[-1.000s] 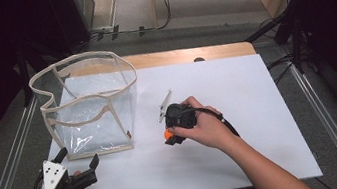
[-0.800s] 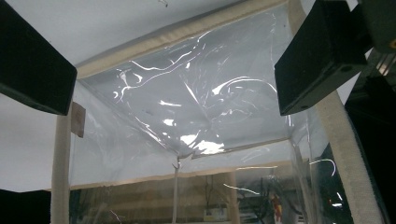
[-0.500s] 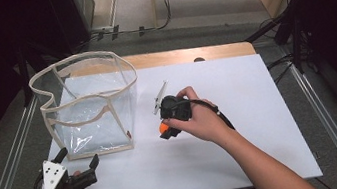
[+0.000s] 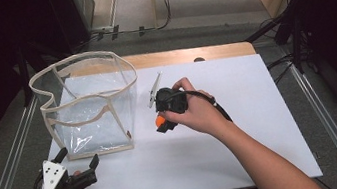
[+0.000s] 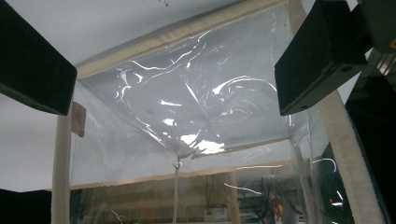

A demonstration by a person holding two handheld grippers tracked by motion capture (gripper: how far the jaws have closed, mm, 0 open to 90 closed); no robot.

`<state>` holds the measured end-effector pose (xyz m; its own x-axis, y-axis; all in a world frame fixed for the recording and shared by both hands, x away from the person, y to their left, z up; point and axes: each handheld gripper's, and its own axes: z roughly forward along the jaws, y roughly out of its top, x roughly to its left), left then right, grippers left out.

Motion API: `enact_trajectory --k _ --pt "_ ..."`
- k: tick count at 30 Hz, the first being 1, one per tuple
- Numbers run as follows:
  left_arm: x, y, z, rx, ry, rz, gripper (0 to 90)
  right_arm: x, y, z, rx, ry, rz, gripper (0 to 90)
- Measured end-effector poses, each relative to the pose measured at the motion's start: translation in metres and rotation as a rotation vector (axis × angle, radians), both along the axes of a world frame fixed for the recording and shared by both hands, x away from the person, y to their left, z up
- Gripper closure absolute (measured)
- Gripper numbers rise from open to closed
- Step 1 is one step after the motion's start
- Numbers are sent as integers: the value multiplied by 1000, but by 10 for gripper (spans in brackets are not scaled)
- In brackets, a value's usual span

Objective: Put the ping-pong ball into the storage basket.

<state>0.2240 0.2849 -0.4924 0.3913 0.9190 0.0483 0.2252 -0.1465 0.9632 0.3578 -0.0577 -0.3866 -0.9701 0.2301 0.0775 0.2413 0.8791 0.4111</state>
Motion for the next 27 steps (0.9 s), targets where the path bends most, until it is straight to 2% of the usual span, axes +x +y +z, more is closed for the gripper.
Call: enact_trajectory --k 5,12,17,27 --pt "0 0 0 0 0 0 0 3 2 5 -1 7 18 474" --pt "0 0 0 -2 0 0 0 8 5 10 -5 14 17 474" --pt "0 0 0 1 1 -1 0 11 6 16 14 23 23 474" --pt "0 0 0 0 1 -2 0 17 8 25 21 27 29 474"
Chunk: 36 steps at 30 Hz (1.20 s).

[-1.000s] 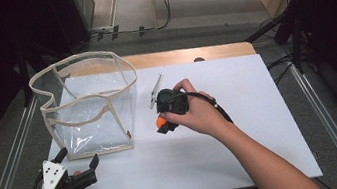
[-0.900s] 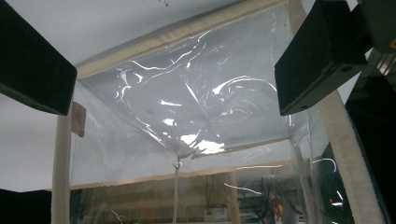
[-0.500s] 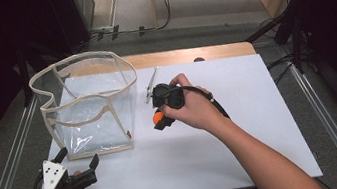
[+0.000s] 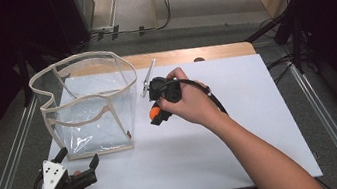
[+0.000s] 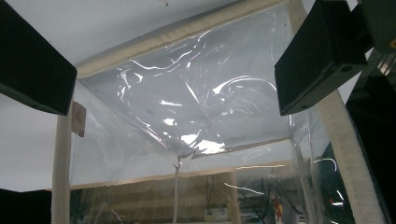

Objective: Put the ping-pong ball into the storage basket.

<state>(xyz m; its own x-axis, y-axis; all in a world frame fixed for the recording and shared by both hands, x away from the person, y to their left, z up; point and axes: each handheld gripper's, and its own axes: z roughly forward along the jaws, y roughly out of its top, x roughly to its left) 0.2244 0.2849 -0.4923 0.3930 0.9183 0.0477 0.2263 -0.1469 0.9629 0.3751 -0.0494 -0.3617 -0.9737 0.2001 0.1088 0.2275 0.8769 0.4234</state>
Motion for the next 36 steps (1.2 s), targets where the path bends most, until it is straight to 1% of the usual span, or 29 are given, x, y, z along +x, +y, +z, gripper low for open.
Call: enact_trajectory --k 7,8,11,15,17,20,25,36 --pt "0 0 0 -1 0 -1 0 5 0 8 7 3 1 474" --pt "0 0 0 -2 1 0 0 6 0 10 15 9 5 475" --pt "0 0 0 -3 0 0 0 6 1 13 12 5 10 475" --pt "0 0 0 -3 0 0 0 8 2 16 8 5 13 475" --pt "0 0 0 -3 0 0 0 8 2 16 14 5 12 475" --pt "0 0 0 -1 1 -2 0 11 2 19 17 15 20 475" --pt "0 0 0 -4 0 -1 0 13 4 24 14 7 28 475" --pt "0 1 0 -13 2 -1 0 21 6 31 27 8 24 475"
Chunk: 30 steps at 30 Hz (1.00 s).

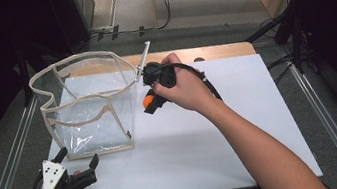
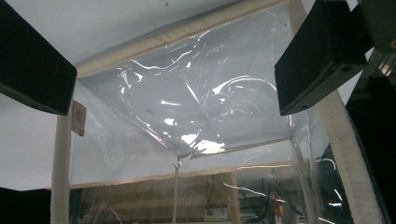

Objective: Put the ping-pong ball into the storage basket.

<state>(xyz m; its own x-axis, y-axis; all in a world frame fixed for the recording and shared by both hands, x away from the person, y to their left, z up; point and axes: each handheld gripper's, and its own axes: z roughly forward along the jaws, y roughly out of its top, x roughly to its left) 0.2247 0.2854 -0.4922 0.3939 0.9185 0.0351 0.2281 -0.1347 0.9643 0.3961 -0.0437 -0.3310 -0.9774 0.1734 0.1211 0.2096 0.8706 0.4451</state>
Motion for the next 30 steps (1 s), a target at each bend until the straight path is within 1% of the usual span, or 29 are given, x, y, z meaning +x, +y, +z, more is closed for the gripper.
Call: enact_trajectory --k 9,11,15,22,30 --pt "0 0 0 -1 0 1 0 3 -1 2 -3 3 -7 475" --pt "0 0 0 -1 1 1 0 6 -2 4 3 -2 -8 475" --pt "0 0 0 -1 1 1 0 8 -3 6 2 3 -15 475" --pt "0 0 0 -1 1 0 0 11 -4 8 6 2 -13 475" --pt "0 0 0 0 2 1 0 16 -1 14 11 1 3 475"
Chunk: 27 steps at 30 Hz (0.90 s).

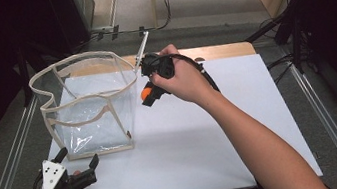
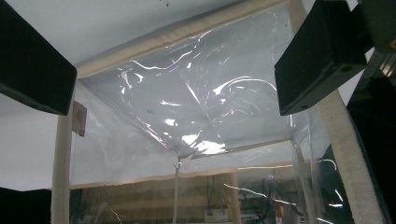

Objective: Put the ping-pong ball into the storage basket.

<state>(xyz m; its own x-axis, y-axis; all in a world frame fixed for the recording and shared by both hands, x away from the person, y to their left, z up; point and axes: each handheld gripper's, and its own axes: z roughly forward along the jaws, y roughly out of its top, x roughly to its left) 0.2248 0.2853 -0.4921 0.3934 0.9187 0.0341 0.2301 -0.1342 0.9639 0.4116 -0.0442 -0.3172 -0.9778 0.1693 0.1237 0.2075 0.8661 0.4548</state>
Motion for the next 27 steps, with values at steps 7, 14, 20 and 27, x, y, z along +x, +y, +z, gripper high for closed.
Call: enact_trajectory --k 7,14,20,27 --pt "0 0 0 1 1 -1 0 3 1 6 5 1 -1 475" --pt "0 0 0 0 1 -1 0 6 2 16 15 -9 0 476" --pt "0 0 0 0 0 -1 0 7 3 21 15 -13 1 476" --pt "0 0 0 4 0 -3 0 10 6 31 24 -22 16 476"
